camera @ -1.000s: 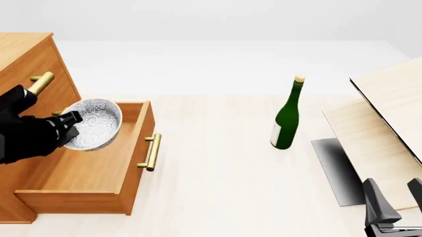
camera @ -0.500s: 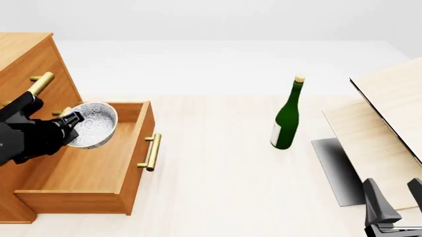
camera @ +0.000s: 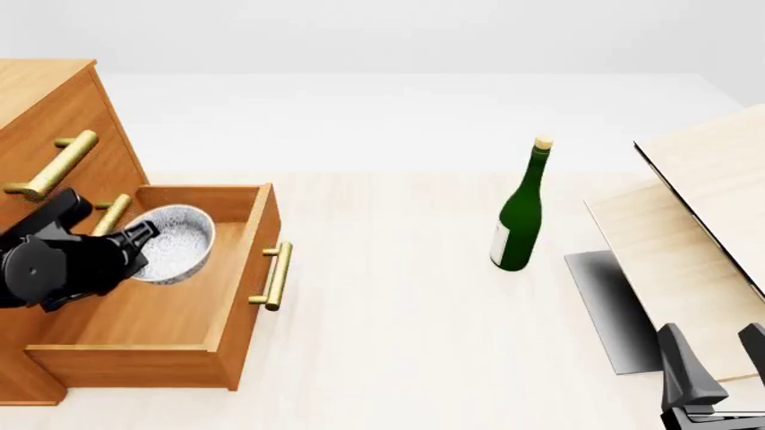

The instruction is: Put the bowl in the bottom drawer of the cabinet and close it.

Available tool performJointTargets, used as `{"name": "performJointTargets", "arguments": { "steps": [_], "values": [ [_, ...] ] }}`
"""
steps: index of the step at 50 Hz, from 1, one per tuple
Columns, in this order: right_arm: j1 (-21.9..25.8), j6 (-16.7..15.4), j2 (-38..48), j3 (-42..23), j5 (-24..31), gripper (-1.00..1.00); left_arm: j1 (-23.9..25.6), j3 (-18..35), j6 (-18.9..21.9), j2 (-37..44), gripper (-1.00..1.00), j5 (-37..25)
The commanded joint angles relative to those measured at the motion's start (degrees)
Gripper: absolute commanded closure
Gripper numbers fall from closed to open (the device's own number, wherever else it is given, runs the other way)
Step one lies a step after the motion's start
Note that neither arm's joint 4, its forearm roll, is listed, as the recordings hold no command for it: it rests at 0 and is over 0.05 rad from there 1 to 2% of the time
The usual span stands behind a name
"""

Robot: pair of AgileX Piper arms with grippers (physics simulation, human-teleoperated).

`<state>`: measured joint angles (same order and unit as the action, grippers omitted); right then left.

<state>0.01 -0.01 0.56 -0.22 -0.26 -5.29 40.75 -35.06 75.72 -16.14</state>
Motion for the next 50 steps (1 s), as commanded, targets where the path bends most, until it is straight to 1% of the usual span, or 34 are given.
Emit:
{"name": "performJointTargets", "arguments": {
  "steps": [1, 31, 50],
  "values": [
    [0.00, 0.00, -0.01, 0.00, 0.00, -1.00, -1.21, -2.21, -0.19, 4.03, 1.00, 3.74],
    [0.00, 0.00, -0.01, 0.00, 0.00, -1.00, -2.61, -3.06, 0.86, 10.44, 1.00, 7.52],
    [0.00, 0.00, -0.01, 0.00, 0.00, -1.00, -2.99, -3.84, 1.02, 12.65, 1.00, 9.21]
  ]
}}
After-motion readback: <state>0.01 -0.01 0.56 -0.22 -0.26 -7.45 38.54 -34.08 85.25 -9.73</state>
